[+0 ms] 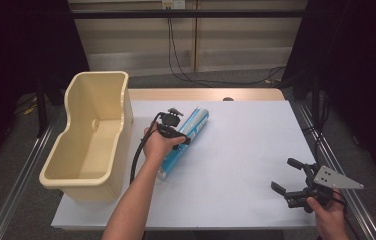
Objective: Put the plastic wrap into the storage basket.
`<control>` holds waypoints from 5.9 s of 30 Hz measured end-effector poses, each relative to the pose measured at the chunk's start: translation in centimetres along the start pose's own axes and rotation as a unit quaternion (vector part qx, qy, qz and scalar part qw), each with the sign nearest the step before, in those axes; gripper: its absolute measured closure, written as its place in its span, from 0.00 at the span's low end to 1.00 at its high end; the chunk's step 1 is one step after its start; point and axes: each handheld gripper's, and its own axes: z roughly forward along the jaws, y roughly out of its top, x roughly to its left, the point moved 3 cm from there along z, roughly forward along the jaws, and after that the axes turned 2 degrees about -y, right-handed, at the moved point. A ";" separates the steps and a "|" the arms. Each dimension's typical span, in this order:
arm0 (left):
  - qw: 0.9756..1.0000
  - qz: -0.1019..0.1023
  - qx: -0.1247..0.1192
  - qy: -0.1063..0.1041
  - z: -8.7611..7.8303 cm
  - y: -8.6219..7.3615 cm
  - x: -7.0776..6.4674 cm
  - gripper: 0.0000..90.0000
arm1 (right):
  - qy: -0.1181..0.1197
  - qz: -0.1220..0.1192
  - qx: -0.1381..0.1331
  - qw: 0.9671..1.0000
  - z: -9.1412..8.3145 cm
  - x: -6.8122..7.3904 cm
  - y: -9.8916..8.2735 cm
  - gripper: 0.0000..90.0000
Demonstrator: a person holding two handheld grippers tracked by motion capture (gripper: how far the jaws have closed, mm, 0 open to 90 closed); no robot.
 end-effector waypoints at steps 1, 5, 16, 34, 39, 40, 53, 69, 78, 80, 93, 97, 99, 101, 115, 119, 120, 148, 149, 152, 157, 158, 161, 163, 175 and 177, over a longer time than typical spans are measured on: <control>1.000 0.001 0.007 0.000 0.2 0.3 0.0 0.30 | 0.000 -0.001 0.000 1.000 0.0 0.0 0.0 0.01; 1.000 0.001 0.013 0.002 0.8 0.8 -0.2 0.32 | -0.002 0.000 -0.001 1.000 -0.1 -0.1 0.0 0.01; 0.999 -0.005 0.043 -0.001 2.1 1.2 -0.4 0.35 | -0.001 0.002 -0.001 1.000 -0.1 -0.1 0.0 0.01; 0.995 -0.049 0.090 -0.003 -0.7 1.2 -0.8 0.36 | -0.004 0.005 -0.004 1.000 -0.2 -0.3 -0.1 0.01; 0.995 -0.054 0.085 -0.002 -2.7 1.6 -1.1 0.36 | -0.003 0.006 -0.001 1.000 -0.1 -0.2 -0.2 0.01; 0.995 -0.056 0.082 -0.004 -3.2 1.7 -1.1 0.36 | -0.002 0.008 -0.002 1.000 -0.1 -0.2 -0.2 0.01; 0.995 -0.075 0.067 0.013 -9.5 3.4 -1.9 0.36 | -0.002 0.002 0.001 1.000 -0.1 -0.2 -0.2 0.01; 0.993 -0.102 0.061 0.027 -15.7 3.6 -0.9 0.36 | -0.001 0.004 0.001 1.000 0.0 -0.1 -0.2 0.01; 0.991 -0.117 0.060 0.033 -18.1 3.2 -0.2 0.36 | 0.000 0.002 0.002 1.000 0.0 0.0 -0.2 0.01; 0.991 -0.119 0.056 0.034 -18.6 3.2 -0.2 0.36 | 0.000 0.001 0.001 1.000 0.0 0.0 -0.2 0.01; 0.989 -0.138 0.039 0.033 -22.1 3.1 -0.5 0.36 | -0.001 0.006 -0.001 1.000 0.0 -0.1 -0.2 0.01; 0.987 -0.150 0.036 0.034 -23.2 2.8 -0.4 0.36 | -0.001 0.008 -0.003 1.000 0.0 -0.1 -0.2 0.01; 0.987 -0.154 0.035 0.039 -23.8 2.5 -0.2 0.36 | 0.001 0.008 -0.004 1.000 0.0 -0.2 -0.1 0.01; 0.985 -0.162 0.034 0.040 -24.3 2.1 0.0 0.36 | -0.002 0.009 -0.006 1.000 -0.1 -0.3 -0.1 0.01; 0.975 -0.208 0.033 0.069 -26.6 -1.9 3.1 0.36 | 0.006 0.006 -0.002 1.000 0.6 -0.2 -0.2 0.01; 0.973 -0.216 0.035 0.072 -26.9 -3.0 4.0 0.36 | 0.006 0.006 -0.001 1.000 0.7 -0.2 -0.1 0.01; 0.972 -0.218 0.036 0.073 -27.0 -3.2 4.3 0.36 | 0.005 0.006 -0.001 1.000 0.7 -0.2 -0.1 0.01; 0.957 -0.269 0.046 0.095 -26.7 -7.8 8.4 0.36 | 0.003 0.003 -0.003 1.000 0.5 -0.2 -0.1 0.01; 0.957 -0.269 0.046 0.095 -26.7 -7.8 8.4 0.36 | 0.003 0.003 -0.003 1.000 0.5 -0.2 -0.1 0.01; 0.957 -0.268 0.051 0.099 -26.5 -7.8 8.4 0.36 | 0.003 0.002 -0.004 1.000 0.5 -0.2 -0.1 0.01; 0.958 -0.264 0.051 0.102 -26.4 -7.8 8.2 0.36 | 0.003 0.003 -0.005 1.000 0.4 -0.2 -0.1 0.01; 0.958 -0.263 0.052 0.103 -26.3 -7.8 8.2 0.36 | 0.003 0.002 -0.005 1.000 0.4 -0.2 0.0 0.01; 0.958 -0.264 0.050 0.104 -26.2 -7.8 8.2 0.36 | 0.003 0.003 -0.006 1.000 0.4 -0.1 0.0 0.01; 0.957 -0.265 0.051 0.105 -26.1 -7.9 8.2 0.36 | 0.003 0.004 -0.005 1.000 0.4 -0.1 0.0 0.01; 0.957 -0.263 0.058 0.105 -24.9 -8.4 8.2 0.36 | 0.002 0.008 -0.007 1.000 0.2 -0.1 0.0 0.01; 0.957 -0.263 0.060 0.107 -24.7 -8.4 8.2 0.36 | 0.003 0.007 -0.006 1.000 0.2 -0.1 0.0 0.01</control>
